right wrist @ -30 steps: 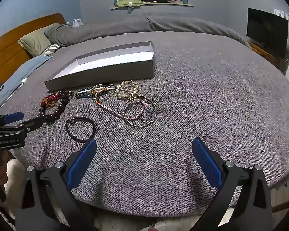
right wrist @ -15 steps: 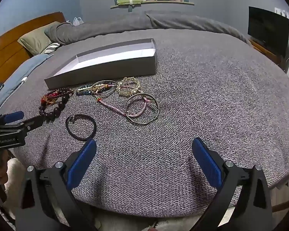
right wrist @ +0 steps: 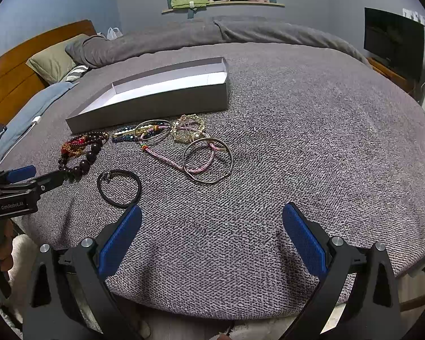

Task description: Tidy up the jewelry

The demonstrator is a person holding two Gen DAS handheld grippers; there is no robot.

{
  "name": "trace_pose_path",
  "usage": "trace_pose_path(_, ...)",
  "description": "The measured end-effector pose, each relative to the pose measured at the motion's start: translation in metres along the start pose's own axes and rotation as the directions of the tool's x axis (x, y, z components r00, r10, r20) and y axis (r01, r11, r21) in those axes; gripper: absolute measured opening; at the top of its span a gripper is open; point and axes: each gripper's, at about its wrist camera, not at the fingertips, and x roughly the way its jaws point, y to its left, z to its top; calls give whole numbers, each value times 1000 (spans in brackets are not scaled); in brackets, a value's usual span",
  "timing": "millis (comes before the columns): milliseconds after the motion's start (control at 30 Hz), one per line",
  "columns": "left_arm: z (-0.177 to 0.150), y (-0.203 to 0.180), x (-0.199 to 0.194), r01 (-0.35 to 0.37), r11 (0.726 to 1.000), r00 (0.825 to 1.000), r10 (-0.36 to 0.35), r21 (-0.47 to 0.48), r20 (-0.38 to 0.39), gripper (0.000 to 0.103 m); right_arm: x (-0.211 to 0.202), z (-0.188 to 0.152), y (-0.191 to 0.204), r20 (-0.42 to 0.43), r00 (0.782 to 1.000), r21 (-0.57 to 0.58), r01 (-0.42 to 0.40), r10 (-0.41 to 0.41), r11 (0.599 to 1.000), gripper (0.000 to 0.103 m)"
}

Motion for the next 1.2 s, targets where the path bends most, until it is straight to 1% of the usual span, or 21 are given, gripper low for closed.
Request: trace_pose_path(1200,-2,3,-3,7,1000,1000,-7,-6,0,99,-1,-1,0,-3,1000,9,3,-3,1000,98)
